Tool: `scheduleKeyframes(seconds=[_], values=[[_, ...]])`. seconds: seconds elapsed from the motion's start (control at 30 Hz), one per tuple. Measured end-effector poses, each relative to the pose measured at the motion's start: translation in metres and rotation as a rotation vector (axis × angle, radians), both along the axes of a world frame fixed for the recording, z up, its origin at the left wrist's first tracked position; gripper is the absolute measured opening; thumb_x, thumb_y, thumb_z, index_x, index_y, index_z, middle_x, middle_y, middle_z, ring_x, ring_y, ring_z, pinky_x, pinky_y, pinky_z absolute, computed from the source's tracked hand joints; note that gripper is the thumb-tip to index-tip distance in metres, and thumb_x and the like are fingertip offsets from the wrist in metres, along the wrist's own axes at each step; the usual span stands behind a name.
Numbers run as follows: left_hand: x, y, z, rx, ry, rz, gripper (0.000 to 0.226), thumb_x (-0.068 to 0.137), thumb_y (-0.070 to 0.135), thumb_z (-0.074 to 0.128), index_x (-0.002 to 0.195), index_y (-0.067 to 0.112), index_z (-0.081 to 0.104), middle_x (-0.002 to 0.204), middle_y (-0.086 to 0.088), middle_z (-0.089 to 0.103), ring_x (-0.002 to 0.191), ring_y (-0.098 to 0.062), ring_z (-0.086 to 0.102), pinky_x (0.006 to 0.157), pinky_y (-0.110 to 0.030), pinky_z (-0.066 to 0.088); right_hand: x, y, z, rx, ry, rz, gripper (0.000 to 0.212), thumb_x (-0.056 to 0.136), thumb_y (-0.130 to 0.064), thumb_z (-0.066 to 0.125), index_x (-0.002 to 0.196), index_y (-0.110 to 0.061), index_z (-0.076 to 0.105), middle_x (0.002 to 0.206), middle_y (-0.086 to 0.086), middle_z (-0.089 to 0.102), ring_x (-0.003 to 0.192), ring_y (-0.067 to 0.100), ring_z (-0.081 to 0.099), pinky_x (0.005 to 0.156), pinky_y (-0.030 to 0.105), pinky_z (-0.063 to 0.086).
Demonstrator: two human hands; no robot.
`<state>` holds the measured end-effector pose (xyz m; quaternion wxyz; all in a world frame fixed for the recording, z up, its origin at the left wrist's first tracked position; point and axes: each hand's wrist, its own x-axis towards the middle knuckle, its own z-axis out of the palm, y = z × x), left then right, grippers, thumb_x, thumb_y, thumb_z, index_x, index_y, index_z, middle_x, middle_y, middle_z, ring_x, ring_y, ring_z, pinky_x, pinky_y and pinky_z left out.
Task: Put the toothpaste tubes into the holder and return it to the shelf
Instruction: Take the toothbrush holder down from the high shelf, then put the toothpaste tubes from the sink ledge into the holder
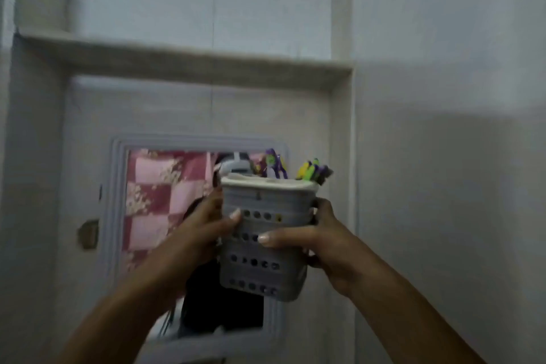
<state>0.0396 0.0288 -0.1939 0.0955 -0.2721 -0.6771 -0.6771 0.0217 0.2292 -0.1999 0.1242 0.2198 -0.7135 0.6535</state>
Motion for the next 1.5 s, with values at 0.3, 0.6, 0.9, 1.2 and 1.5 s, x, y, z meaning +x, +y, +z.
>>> scheduleKeyframes(seconds=[0.3, 0.6, 0.9, 1.2, 1.5], values=[[-0.003, -0.056, -0.223, -0.326, -0.281, 0.096, 0.039, 0.092, 0.018, 0.063, 0.131, 0.019, 0.058, 0.130, 0.006, 0.063, 0.120, -0.005, 0.059, 0.100, -0.026, 0.052, -0.013, 0.022, -0.253, 0.103, -0.189, -0.067, 0.106, 0.038, 0.014, 0.089, 0.127, -0.005, 0.034, 0.114, -0.001, 0.063, 0.099, 0.002, 0.066, 0.074, 0.018, 0.058], [0.031, -0.134, -0.391, -0.350, -0.715, 0.589, 0.020, 0.092, 0.013, 0.060, 0.111, 0.015, 0.065, 0.101, -0.004, 0.070, 0.089, -0.020, 0.066, 0.072, -0.030, 0.051, 0.016, 0.031, -0.431, 0.286, -0.544, 0.002, 0.114, 0.039, -0.028, 0.099, 0.132, -0.027, 0.033, 0.122, 0.000, 0.061, 0.111, -0.004, 0.059, 0.084, 0.010, 0.052], [0.008, -0.128, -0.469, -0.615, -0.690, 0.703, 0.019, 0.085, 0.015, 0.063, 0.101, 0.022, 0.068, 0.094, 0.005, 0.071, 0.084, -0.019, 0.070, 0.075, -0.035, 0.057, 0.000, 0.034, -0.488, 0.447, -0.612, 0.107, 0.100, 0.046, -0.002, 0.091, 0.130, 0.000, 0.037, 0.109, -0.041, 0.060, 0.102, -0.013, 0.059, 0.086, 0.017, 0.054], [-0.117, -0.106, -0.458, -1.648, 0.176, 0.158, 0.046, 0.086, 0.014, 0.063, 0.130, 0.021, 0.057, 0.138, -0.005, 0.058, 0.125, -0.028, 0.054, 0.103, -0.044, 0.045, -0.014, 0.043, -0.504, 0.470, -0.614, 0.144, 0.101, 0.051, 0.005, 0.090, 0.135, 0.000, 0.034, 0.125, -0.011, 0.063, 0.117, 0.007, 0.059, 0.095, 0.022, 0.053], [-0.154, -0.079, -0.456, -1.854, 0.145, -0.138, 0.058, 0.084, 0.022, 0.069, 0.138, 0.015, 0.048, 0.149, -0.011, 0.045, 0.129, -0.030, 0.052, 0.101, -0.042, 0.049, -0.012, 0.040, -0.499, 0.439, -0.628, 0.201, 0.102, 0.053, 0.017, 0.084, 0.134, 0.005, 0.025, 0.118, -0.036, 0.058, 0.112, -0.007, 0.057, 0.090, 0.009, 0.049]])
